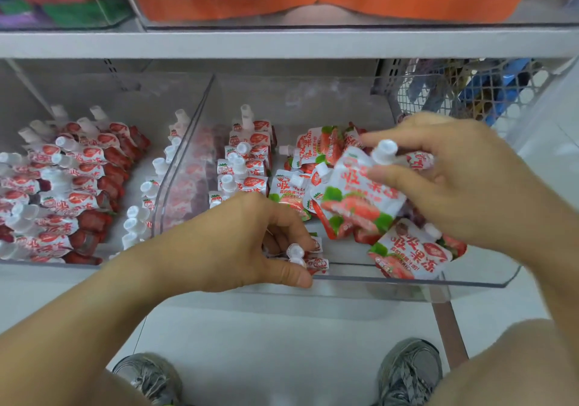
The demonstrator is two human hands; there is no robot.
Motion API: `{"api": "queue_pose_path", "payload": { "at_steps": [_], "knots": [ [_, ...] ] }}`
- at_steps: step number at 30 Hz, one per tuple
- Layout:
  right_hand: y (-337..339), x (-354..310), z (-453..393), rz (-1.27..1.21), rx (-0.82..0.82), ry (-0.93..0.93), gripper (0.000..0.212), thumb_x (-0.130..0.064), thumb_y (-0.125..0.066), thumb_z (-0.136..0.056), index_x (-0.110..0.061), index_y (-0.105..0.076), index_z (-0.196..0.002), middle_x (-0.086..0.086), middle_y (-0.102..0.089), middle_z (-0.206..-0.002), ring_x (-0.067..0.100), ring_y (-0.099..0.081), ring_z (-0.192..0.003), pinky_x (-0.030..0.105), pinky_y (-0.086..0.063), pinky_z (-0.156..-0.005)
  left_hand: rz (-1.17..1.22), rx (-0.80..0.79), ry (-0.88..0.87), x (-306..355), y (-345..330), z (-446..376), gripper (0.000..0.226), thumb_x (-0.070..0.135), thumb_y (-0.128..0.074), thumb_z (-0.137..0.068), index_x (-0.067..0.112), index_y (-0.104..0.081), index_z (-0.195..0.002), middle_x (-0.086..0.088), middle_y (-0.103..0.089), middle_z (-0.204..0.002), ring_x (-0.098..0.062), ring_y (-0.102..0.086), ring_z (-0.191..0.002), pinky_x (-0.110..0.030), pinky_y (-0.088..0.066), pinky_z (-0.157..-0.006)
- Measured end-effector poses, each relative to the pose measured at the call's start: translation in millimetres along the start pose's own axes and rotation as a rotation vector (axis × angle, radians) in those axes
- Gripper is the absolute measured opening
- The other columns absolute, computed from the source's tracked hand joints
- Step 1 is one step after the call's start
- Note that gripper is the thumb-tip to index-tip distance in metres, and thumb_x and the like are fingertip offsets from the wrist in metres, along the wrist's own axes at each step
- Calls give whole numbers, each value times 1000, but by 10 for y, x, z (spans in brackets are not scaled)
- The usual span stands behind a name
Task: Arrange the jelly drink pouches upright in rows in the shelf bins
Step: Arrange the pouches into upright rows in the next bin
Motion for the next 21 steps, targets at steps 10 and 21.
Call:
{"api": "queue_pose_path", "payload": {
  "at_steps": [10, 21],
  "knots": [
    [-1047, -511, -102, -30, -240, 269, 17, -26, -58, -94, -16, -70, -89, -3, -65, -79, 15, -58, -75, 40, -48, -68, -172, 68, -70, 54, 51, 138, 41, 51, -80, -70, 42, -70, -109, 22, -72, -93, 7, -66, -81, -19, -52, -75],
    [-1257, -336, -158, -25, -470, 119, 8, -27, -62, -94, -33, -65, -99, -18, -58, -76, 1, -52, -73, 19, -42, -64, -49, 215, 33, -36, 89, 241, 32, 44, -80, -72, 41, -72, -103, 20, -71, -89, 6, -64, -83, -16, -50, -77]
  ]
}}
Point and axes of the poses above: each hand's wrist, its own z-axis away from the middle knuckle, its own y-axis out of the back of the hand, x = y × z, the point moved 10 cm from there along -z, towards the middle knuckle
